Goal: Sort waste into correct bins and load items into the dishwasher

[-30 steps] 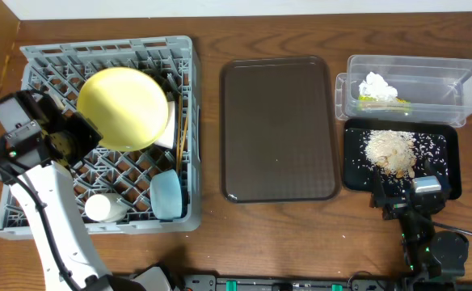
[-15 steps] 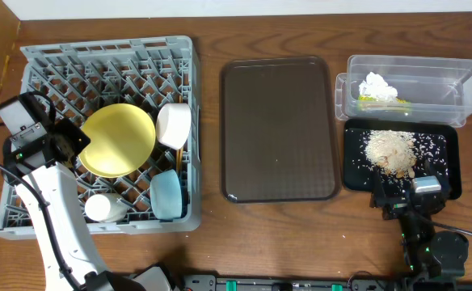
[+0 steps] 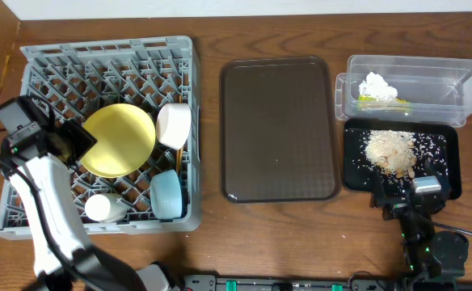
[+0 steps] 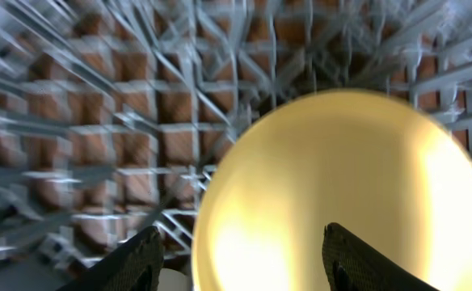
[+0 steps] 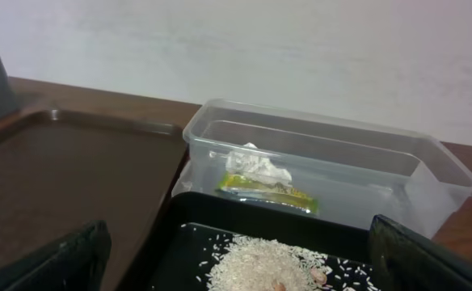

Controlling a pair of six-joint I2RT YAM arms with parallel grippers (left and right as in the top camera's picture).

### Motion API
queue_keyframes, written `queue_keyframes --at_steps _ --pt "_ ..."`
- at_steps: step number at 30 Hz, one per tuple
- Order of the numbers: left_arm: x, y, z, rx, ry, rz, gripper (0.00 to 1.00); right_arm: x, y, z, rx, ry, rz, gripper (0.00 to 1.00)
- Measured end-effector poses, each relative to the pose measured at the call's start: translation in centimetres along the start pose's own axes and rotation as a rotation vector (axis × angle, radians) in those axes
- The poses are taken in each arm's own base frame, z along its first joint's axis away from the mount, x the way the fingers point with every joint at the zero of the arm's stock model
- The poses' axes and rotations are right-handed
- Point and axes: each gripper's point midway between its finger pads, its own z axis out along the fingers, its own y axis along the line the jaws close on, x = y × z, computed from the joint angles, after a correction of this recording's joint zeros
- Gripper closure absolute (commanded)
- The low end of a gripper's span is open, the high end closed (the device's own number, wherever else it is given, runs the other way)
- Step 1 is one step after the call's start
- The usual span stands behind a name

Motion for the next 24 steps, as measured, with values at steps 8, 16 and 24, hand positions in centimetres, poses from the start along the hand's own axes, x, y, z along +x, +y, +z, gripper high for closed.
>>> queue_keyframes --at_steps 8,16,24 --pt "3.0 1.7 5.6 0.043 0.227 -0.09 0.5 0.0 0.0 0.0 0.0 0.0 0.0 0.01" --pt "3.0 0.5 5.5 0.111 0.233 -0.094 0.92 0.0 0.0 0.0 0.0 0.0 0.0 0.01" --pt "2.5 0.1 5.4 0.135 0.213 -0.081 0.93 0.0 0.0 0.0 0.0 0.0 0.0 0.01"
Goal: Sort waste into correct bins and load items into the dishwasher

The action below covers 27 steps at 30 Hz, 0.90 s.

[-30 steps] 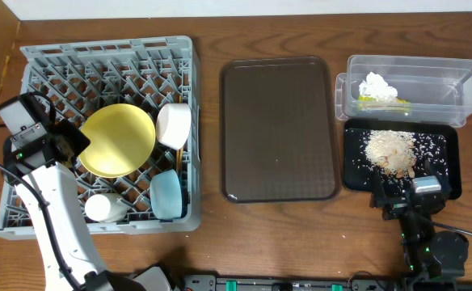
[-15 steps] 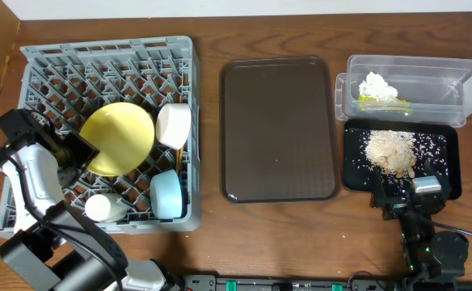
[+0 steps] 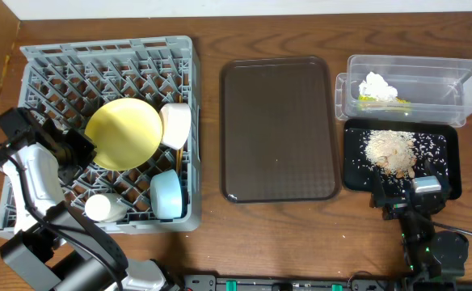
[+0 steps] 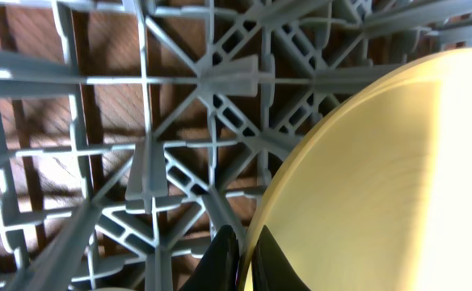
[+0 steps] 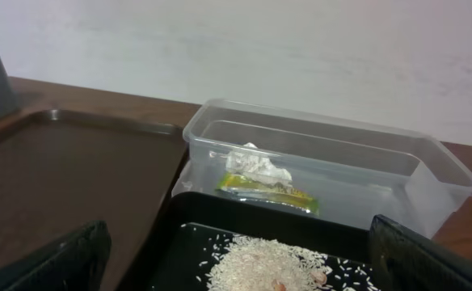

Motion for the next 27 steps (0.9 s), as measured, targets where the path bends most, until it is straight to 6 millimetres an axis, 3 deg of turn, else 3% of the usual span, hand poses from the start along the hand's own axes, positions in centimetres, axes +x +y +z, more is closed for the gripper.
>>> queue_keyframes --at_steps 4,8,12,19,27 --pt "-1.2 0.0 -1.1 -0.017 -0.074 0.032 0.93 0.0 0.0 0.0 0.0 0.0 0.0 0.01" --pt "-3.6 0.0 -4.2 -0.061 -0.231 0.063 0.92 0.0 0.0 0.0 0.0 0.0 0.0 0.01" --pt "-4.6 0.2 -6.4 -0.104 -0.321 0.093 0.92 0.0 0.0 0.0 0.0 0.0 0.0 0.01" --pt "-4.6 1.6 -6.7 -0.219 -0.33 0.113 0.93 0.0 0.0 0.0 0.0 0.0 0.0 0.01" --pt "-4.1 -0.5 -6.5 -0.334 -0.35 0.23 0.92 0.0 0.0 0.0 0.0 0.0 0.0 0.01"
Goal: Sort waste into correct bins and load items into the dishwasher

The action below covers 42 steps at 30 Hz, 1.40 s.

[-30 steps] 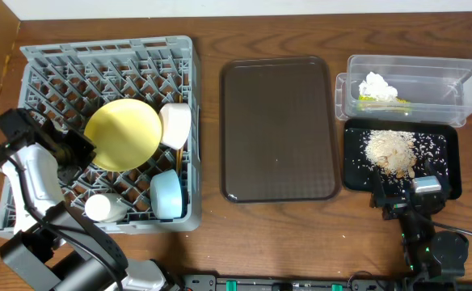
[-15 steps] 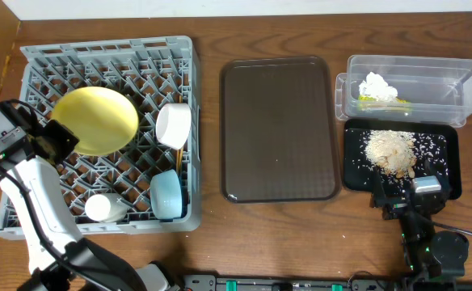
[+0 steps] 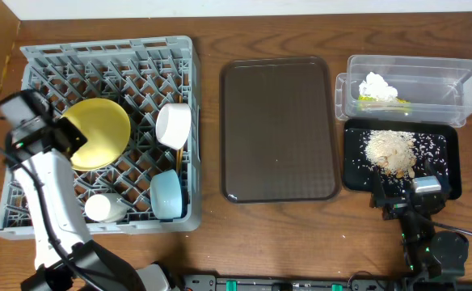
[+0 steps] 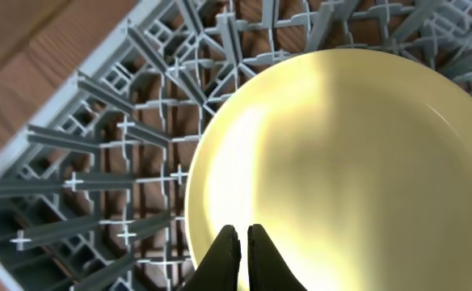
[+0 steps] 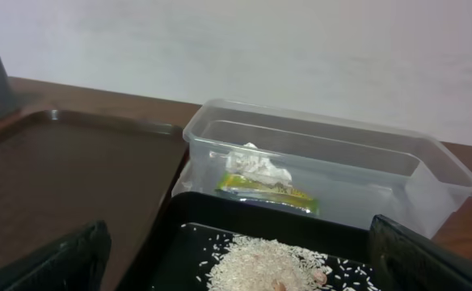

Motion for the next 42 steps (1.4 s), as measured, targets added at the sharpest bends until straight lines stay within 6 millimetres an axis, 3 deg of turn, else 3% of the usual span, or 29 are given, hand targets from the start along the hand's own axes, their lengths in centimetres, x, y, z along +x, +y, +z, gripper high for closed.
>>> queue_keyframes --at_steps 2,5,7,12,15,22,27,36,40,42 --pt "-0.1 -0.4 -0.2 -0.038 -0.014 0.038 0.78 0.0 0.0 0.0 0.0 0.0 0.0 0.01" --pt "-0.2 -0.5 -0.5 -0.085 -0.03 0.068 0.73 0.0 0.0 0.0 0.0 0.0 0.0 0.01" --pt "-0.2 -0.1 -0.6 -0.109 -0.032 0.078 0.56 0.0 0.0 0.0 0.0 0.0 0.0 0.01" --pt "-0.1 0.6 -0.5 -0.127 -0.021 0.066 0.55 0.0 0.0 0.0 0.0 0.0 0.0 0.01" --pt "0.1 1.1 -0.1 -0.066 0.001 0.026 0.49 0.0 0.0 0.0 0.0 0.0 0.0 0.01" --pt "2.8 5.2 1.7 0.108 0.159 -0.227 0.37 0.0 0.0 0.0 0.0 0.0 0.0 0.01" --pt "3.5 6.2 3.0 0.28 0.21 -0.392 0.37 0.0 0.0 0.0 0.0 0.0 0.0 0.01" --pt "4.3 2.4 5.1 0.554 0.308 -0.455 0.39 0.0 0.0 0.0 0.0 0.0 0.0 0.01" --pt "4.4 1.8 6.2 0.602 0.321 -0.461 0.51 0.0 0.0 0.0 0.0 0.0 0.0 0.01" --pt "4.3 1.5 6.7 0.626 0.32 -0.463 0.66 0.0 0.0 0.0 0.0 0.0 0.0 0.01"
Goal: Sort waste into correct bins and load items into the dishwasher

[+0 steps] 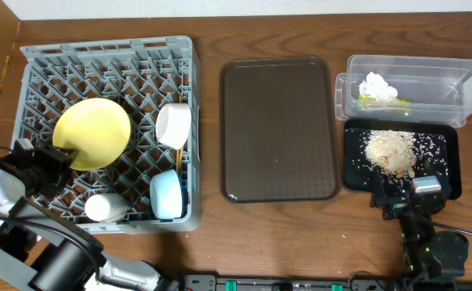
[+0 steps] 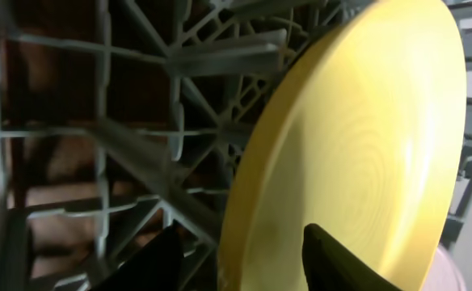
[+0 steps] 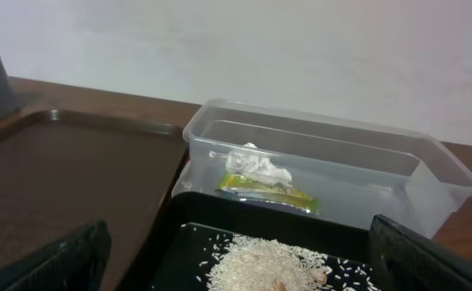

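A yellow plate (image 1: 92, 133) stands tilted on its edge in the grey dish rack (image 1: 107, 50), left of a white bowl (image 1: 174, 125). My left gripper (image 1: 56, 156) is at the plate's lower left edge. In the left wrist view the gripper (image 2: 256, 263) is open, its dark fingers (image 2: 341, 260) spread either side of the yellow plate (image 2: 357, 153) rim. My right gripper (image 3: 244, 271) is open and low over the black tray (image 3: 220, 214) of rice (image 3: 268, 263).
The rack also holds a blue bowl (image 1: 166, 194) and a white cup (image 1: 105, 208) at its front. A brown tray (image 1: 279, 129) lies mid-table. At the right, a clear bin (image 1: 430, 77) holds a tissue (image 1: 378, 86) and a wrapper.
My left gripper was shut on the plate's rim and is now open around it. The wrist sits lower and nearer the rack's front left. The plate stays tilted in the rack. The right arm is unchanged.
First my left gripper was open at the yellow plate, which lay against the white bowl. It then was shut on the plate's rim. After that the plate was further left in the rack, still gripped. Now it stands there with the jaws open.
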Controlling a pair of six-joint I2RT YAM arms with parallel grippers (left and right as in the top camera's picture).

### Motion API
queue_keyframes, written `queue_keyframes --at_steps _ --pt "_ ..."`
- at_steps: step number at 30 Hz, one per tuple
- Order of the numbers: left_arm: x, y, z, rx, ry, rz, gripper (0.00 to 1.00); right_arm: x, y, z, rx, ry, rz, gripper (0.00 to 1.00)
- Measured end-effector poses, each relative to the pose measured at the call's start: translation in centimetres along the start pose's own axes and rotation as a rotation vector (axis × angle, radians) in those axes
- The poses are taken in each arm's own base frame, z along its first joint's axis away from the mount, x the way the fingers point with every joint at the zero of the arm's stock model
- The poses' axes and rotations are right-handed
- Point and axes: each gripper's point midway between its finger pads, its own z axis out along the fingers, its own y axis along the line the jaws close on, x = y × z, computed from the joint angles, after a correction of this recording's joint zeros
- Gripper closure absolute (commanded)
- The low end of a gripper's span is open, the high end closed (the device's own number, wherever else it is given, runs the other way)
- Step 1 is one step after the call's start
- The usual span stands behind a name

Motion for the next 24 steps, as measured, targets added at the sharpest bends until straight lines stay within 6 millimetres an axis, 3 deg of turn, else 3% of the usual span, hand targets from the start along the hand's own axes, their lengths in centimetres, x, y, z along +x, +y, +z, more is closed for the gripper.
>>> queue_keyframes --at_steps 3,18,24 --pt "-0.5 -0.3 0.1 0.021 -0.016 0.022 0.92 0.0 0.0 0.0 0.0 0.0 0.0 0.01" --pt "-0.7 -2.2 -0.1 0.123 -0.024 0.072 0.92 0.0 0.0 0.0 0.0 0.0 0.0 0.01" --pt "-1.2 -3.4 -2.2 0.086 -0.09 0.16 0.93 0.0 0.0 0.0 0.0 0.0 0.0 0.01"
